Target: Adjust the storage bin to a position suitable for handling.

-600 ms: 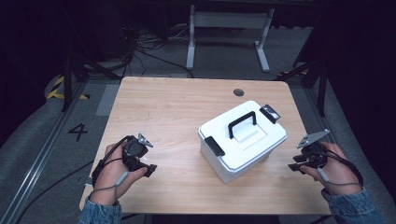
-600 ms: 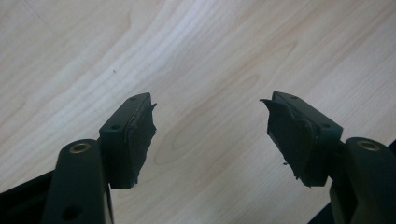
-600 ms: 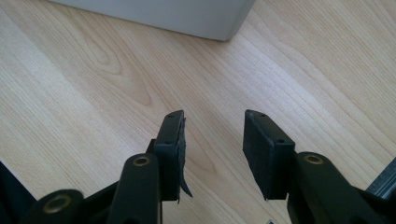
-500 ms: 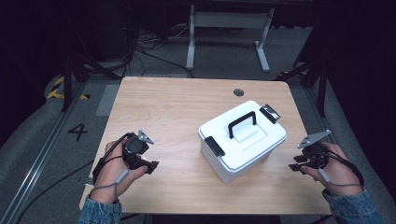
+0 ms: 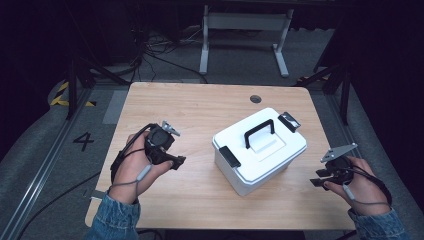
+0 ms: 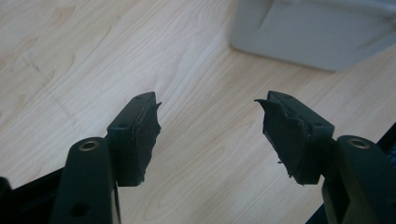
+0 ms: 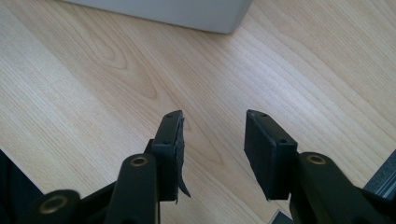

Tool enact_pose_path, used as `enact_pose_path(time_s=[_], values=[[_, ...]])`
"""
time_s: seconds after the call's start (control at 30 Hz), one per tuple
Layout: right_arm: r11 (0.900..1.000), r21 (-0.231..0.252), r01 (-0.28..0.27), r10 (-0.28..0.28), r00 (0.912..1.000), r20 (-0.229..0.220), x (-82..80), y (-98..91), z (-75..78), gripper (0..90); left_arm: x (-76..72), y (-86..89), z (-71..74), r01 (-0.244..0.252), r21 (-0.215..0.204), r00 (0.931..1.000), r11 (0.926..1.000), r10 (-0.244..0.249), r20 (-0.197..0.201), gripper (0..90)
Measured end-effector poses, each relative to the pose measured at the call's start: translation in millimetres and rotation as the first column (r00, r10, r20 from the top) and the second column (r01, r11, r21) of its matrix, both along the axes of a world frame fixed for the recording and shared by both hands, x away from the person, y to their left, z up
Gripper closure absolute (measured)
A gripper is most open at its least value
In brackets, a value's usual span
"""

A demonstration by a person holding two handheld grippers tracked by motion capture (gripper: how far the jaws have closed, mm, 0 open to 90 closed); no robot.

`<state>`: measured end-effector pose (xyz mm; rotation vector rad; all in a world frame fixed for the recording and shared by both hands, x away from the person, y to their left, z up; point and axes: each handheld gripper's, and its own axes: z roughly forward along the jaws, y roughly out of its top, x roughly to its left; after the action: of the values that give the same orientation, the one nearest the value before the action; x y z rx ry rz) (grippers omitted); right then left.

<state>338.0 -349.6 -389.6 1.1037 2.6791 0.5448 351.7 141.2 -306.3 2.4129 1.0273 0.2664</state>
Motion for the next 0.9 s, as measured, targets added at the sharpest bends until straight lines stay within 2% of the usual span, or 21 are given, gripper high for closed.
enact_pose_path(time_s=[0.07, 0.2, 0.43, 0.53, 0.57, 0.63, 0.7, 0.9], values=[[1.0, -0.002, 0.002, -0.002, 1.0, -0.002, -0.7, -0.5, -2.1, 58.3, 3.3, -6.2, 6.2, 0.017, -0.038, 0.9997, 0.9991, -0.016, 0.018, 36.8], [1.0, -0.004, 0.006, -0.006, 1.0, -0.005, -2.2, -2.5, -4.7, 57.7, 8.5, -18.9, 17.1, 0.035, -0.077, 0.9989, 0.9964, -0.033, 0.034, 37.4], [0.9998, 0.003, 0.021, -0.021, 0.9997, -0.011, -5.4, -7.1, -8.6, 57.1, 17.5, -42.0, 33.9, 0.064, -0.121, 0.9967, 0.9906, -0.057, 0.057, 37.3], [0.9996, 0.006, 0.028, -0.027, 0.9996, -0.008, -7.1, -9.2, -9.0, 57.1, 21.9, -54.8, 39.6, 0.059, -0.143, 0.9926, 0.9879, -0.043, 0.114, 30.5], [0.9996, 0.007, 0.029, -0.029, 0.9995, -0.007, -7.4, -9.8, -9.0, 57.1, 24.3, -59.9, 41.8, 0.056, -0.153, 0.992, 0.9866, -0.038, 0.12, 30.2], [0.9994, 0.007, 0.033, -0.032, 0.9994, -0.008, -7.9, -10.8, -8.9, 57.1, 26.1, -63.7, 42.7, 0.058, -0.163, 0.9925, 0.9849, -0.039, 0.115, 30.4], [0.9994, 0.007, 0.033, -0.033, 0.9994, -0.004, -8.5, -12.1, -9.0, 57.1, 30.2, -73.2, 43.7, 0.079, -0.176, 0.9932, 0.9811, -0.062, 0.098, 32.0], [0.9995, 0.015, 0.028, -0.028, 0.9996, 0.0, -9.0, -14.2, -8.6, 56.8, 37.9, -98.1, 40.2, 0.115, -0.164, 0.9908, 0.9798, -0.102, 0.089, 31.5]])
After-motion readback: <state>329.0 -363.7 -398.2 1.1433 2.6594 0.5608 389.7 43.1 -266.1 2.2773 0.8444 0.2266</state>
